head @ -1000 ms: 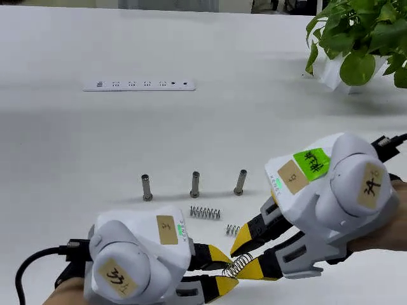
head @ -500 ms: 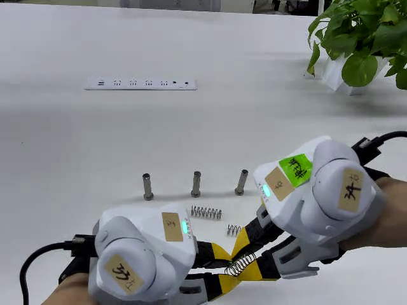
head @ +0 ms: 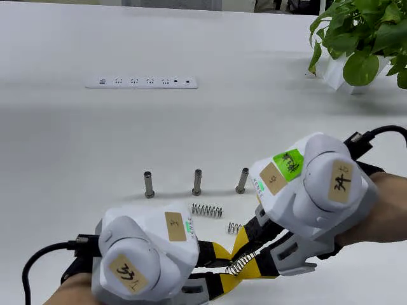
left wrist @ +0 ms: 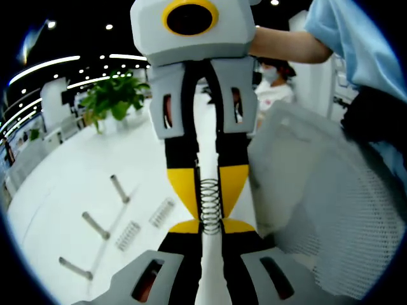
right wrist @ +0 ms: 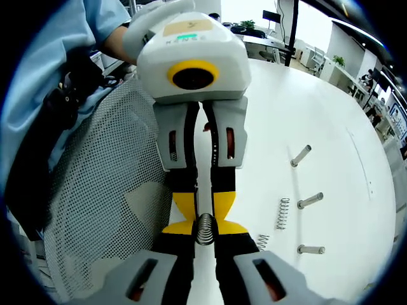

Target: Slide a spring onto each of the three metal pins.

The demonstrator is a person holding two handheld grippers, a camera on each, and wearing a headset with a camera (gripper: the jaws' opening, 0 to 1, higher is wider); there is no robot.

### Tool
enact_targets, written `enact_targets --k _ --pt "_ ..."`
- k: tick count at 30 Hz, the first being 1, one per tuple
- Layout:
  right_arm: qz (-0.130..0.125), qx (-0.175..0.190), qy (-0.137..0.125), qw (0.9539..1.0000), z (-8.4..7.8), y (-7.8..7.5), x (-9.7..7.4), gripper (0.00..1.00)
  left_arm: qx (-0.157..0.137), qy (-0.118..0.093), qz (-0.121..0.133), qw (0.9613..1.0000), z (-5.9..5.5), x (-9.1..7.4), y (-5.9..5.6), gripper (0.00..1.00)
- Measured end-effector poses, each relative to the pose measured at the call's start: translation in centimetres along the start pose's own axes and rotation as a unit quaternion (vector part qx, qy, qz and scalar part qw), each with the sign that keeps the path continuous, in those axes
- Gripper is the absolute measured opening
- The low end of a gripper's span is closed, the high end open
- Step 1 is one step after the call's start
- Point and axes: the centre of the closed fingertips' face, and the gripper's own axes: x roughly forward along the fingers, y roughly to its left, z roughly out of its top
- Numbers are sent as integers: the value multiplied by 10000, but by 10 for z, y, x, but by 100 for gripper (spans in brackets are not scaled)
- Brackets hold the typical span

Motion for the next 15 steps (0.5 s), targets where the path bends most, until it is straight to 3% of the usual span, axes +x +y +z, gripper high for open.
enact_targets --k 8,12,15 --pt "11 -32 8 10000 5 -6 -2 12 -111 -189 224 9995 1 -5 6 10" --pt "28 11 -31 10000 9 -10 -4 12 -297 -227 513 9980 -6 -10 13 14" --pt "-3 -49 -7 10000 10 -14 -5 12 -596 -318 775 9947 -13 -17 22 23"
